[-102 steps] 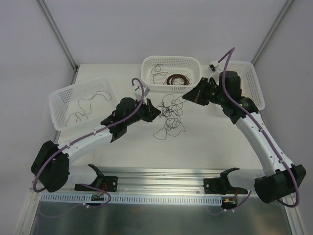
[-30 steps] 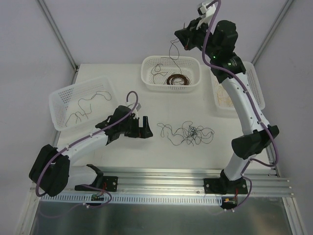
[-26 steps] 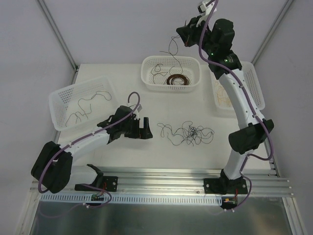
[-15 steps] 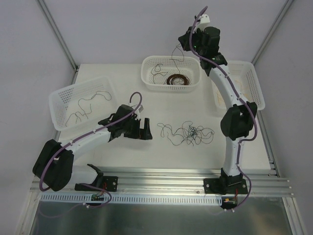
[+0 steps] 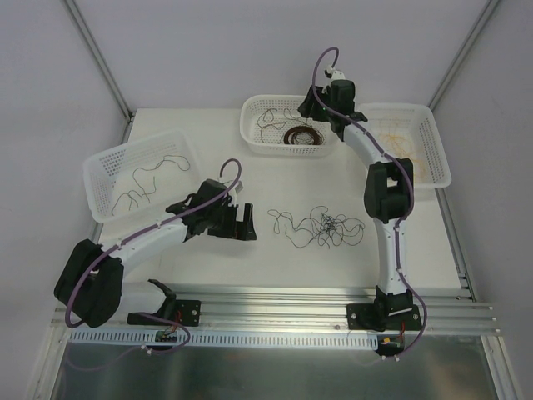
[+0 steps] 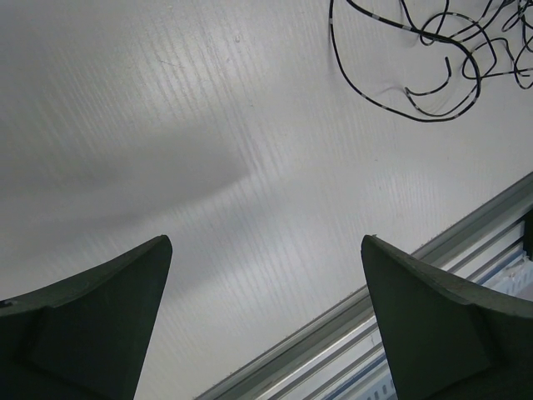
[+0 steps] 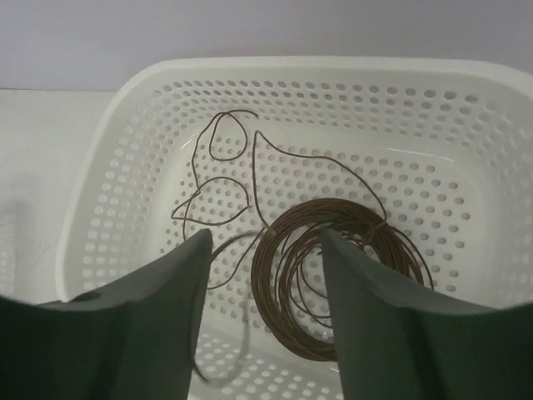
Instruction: Untangle the cables
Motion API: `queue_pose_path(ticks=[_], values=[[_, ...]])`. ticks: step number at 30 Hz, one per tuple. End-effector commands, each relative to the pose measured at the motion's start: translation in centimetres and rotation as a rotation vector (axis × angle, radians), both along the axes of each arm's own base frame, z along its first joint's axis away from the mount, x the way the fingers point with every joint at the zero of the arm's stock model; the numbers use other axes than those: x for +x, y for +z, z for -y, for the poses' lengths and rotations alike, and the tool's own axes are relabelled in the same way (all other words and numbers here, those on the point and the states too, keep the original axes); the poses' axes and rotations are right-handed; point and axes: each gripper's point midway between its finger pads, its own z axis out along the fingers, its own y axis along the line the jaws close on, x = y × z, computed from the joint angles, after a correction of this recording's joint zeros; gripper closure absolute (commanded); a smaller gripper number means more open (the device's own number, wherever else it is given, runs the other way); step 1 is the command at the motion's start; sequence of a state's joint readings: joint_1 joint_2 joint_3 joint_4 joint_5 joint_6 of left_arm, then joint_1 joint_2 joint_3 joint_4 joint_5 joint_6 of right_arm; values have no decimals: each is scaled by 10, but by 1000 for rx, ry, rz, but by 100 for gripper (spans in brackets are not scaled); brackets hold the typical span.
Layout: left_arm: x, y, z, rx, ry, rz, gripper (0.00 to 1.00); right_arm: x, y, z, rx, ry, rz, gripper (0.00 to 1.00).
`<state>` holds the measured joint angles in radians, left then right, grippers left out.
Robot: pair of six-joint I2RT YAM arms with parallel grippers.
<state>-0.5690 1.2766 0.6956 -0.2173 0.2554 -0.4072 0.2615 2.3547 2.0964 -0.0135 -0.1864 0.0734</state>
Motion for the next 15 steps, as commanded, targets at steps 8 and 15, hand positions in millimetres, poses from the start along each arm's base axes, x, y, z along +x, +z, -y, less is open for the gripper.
queue_pose_path(ticks=[8,15], values=[[20,25,21,-47,-37,33,1,-76,96,15,12,53,32,22],[31,51,32,-108,-17,56,1,-148,149,35,-24,83,43,18]])
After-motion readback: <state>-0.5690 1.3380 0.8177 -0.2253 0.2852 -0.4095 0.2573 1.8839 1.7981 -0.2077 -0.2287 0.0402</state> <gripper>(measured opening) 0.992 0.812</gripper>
